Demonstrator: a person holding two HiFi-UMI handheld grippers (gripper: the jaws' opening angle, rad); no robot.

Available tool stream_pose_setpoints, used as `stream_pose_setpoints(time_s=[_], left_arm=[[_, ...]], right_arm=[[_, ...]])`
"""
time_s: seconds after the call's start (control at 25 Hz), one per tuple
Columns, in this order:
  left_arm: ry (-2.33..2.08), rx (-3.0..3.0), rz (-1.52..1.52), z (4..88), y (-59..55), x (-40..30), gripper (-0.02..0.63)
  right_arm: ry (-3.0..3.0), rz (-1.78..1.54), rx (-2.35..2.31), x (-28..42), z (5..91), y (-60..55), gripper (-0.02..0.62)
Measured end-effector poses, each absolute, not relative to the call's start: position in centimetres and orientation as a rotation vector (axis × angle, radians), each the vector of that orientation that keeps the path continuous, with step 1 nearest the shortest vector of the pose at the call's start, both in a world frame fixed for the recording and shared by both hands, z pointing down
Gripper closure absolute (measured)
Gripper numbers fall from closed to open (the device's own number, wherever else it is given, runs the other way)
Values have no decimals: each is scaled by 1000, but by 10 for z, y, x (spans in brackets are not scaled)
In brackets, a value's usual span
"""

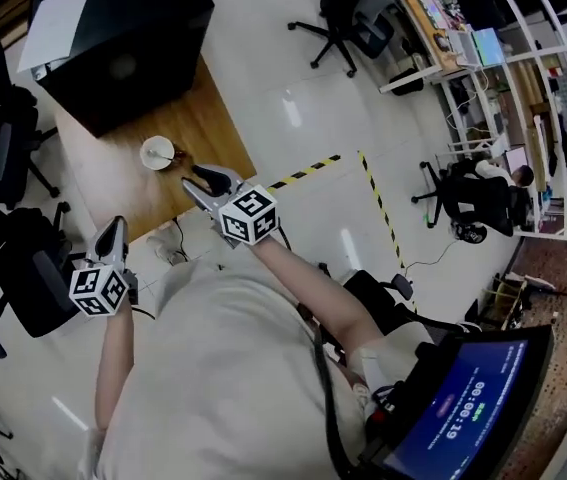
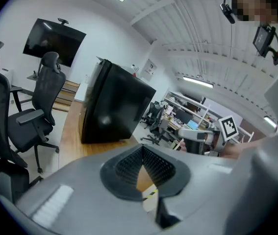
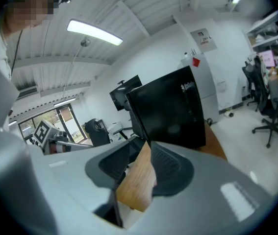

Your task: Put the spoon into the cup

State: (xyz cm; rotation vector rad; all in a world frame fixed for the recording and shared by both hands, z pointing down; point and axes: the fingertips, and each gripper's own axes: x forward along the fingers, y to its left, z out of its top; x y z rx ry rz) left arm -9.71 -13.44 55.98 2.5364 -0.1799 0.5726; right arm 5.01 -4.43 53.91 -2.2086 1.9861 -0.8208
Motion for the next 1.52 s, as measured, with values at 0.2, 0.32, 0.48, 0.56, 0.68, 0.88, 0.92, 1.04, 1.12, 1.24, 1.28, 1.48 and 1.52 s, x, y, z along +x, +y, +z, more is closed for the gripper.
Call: stream_pose_setpoints(time_s=[0.2,0.32,0.48,0.56,0.68,0.88,0.92,1.04,1.12,1.24,1.28,1.48,1.52], left_arm=[[-251,2613,650,558,-119,-114,606],[-323,2659,631,536,-88,-108,606],[-378,2640,567,518,-23,-95,606],[-406,2631,547,516,-1,-97,606],[-439,2622,563,521,32,-105,606],[-569,2584,554,531,86,-139,606],[-590,2566,553,535,96,-147,606],[-623,2496,554,547,121,-162,605],[-645,2465,547,549,132,-168,606],[-663,2456,541,549,143,-170,604],[-661,2459,544,549,146,-169,606],[-661,2520,583,545,170,-162,604],[-666,2516,582,546,173,-162,604]], right_arm=[[1967,-791,-2147,39,529,-4,457],[1947,-715,-2136,53,513,31,457],[1895,-657,-2129,74,503,85,457],[1902,-649,-2090,73,504,98,457],[1948,-660,-2033,67,509,121,456],[2054,-677,-1980,65,528,169,456],[2042,-689,-1979,68,532,180,457],[1974,-710,-1982,78,537,208,457],[1958,-703,-1978,82,533,220,457],[1971,-679,-1973,84,527,231,460],[1977,-667,-1977,86,527,234,460],[1926,-558,-2009,100,524,254,483],[1917,-558,-2010,102,526,256,483]])
